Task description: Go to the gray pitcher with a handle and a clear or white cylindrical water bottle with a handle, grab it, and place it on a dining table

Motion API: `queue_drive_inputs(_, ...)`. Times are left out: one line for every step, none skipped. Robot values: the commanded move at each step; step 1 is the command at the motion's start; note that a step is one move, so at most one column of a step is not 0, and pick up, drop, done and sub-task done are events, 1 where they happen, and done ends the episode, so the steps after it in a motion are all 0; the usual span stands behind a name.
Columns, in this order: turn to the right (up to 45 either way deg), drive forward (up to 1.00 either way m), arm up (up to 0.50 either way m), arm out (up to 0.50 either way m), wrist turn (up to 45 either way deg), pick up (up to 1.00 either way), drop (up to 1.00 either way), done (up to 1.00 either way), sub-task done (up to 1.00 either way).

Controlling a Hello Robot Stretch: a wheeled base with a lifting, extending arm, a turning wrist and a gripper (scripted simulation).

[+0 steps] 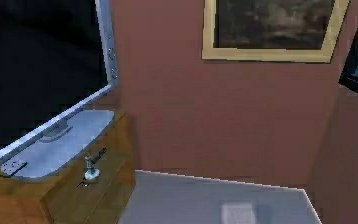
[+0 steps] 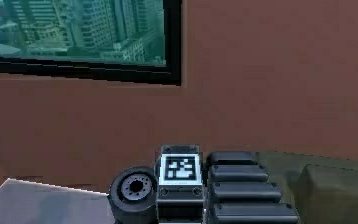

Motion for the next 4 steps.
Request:
queue_drive_inputs(-45.0,0.0,0.0,0.0,0.0,0.0,0.0,0.0,0.0)
queue_drive_inputs(-6.0,0.0,0.0,0.0,0.0,0.0,0.0,0.0,0.0)
queue_drive_inputs(-3.0,0.0,0.0,0.0,0.0,0.0,0.0,0.0,0.0)
queue_drive_inputs(0.0,0.3,0.0,0.0,0.0,0.0,0.0,0.0,0.0)
